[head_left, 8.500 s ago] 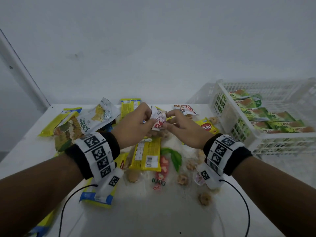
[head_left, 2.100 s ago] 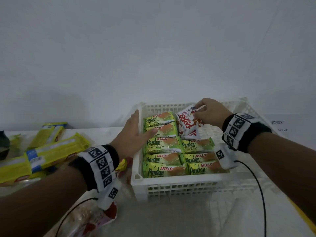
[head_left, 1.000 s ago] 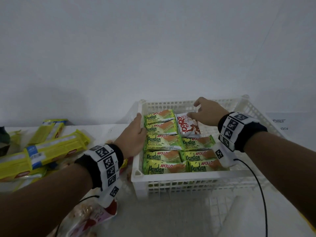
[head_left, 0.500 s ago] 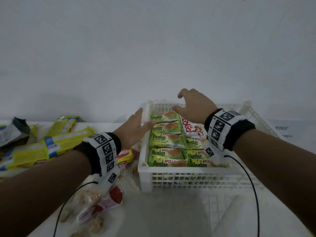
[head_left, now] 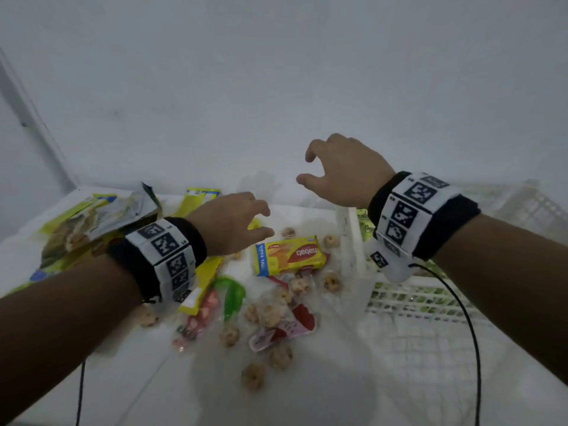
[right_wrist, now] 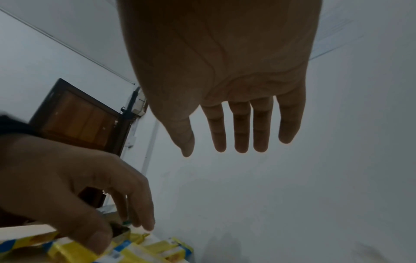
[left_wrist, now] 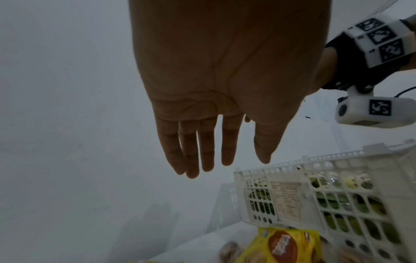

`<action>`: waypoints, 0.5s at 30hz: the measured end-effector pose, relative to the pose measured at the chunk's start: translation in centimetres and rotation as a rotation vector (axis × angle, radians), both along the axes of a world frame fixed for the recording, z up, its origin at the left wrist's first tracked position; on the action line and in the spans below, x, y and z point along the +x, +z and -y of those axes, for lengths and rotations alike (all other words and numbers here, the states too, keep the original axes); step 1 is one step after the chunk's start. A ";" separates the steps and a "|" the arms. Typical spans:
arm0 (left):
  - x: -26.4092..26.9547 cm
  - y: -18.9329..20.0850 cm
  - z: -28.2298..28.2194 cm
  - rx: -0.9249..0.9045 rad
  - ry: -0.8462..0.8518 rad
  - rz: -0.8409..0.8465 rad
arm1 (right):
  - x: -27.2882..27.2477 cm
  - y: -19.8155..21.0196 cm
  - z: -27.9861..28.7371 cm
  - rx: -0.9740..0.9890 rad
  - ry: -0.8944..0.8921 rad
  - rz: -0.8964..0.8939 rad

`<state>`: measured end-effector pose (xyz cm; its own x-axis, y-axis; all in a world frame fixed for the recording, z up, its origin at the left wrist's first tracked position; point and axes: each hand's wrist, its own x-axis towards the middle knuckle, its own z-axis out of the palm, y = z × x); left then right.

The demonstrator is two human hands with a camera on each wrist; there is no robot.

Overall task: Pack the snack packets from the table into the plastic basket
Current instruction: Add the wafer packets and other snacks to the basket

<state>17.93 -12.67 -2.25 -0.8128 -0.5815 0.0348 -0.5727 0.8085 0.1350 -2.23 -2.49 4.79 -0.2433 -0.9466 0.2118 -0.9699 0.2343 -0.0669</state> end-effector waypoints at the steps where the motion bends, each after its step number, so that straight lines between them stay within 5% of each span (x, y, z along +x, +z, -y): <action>1: 1.4 -0.2 0.5 -0.001 -0.005 0.016 | 1.7 -0.1 0.6 0.000 0.002 -0.001; 8: 11.5 -3.1 4.2 -0.034 -0.117 0.114 | 12.3 -5.3 4.1 0.178 -0.030 0.025; 15: 17.0 -6.6 5.1 -0.055 -0.105 0.150 | 16.1 -13.4 3.6 0.473 -0.061 0.084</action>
<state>34.94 -17.78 -8.86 -0.8672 -0.4941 -0.0619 -0.4955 0.8686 0.0079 13.92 -6.13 -8.65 -0.2988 -0.9179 -0.2611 -0.9493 0.3139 -0.0170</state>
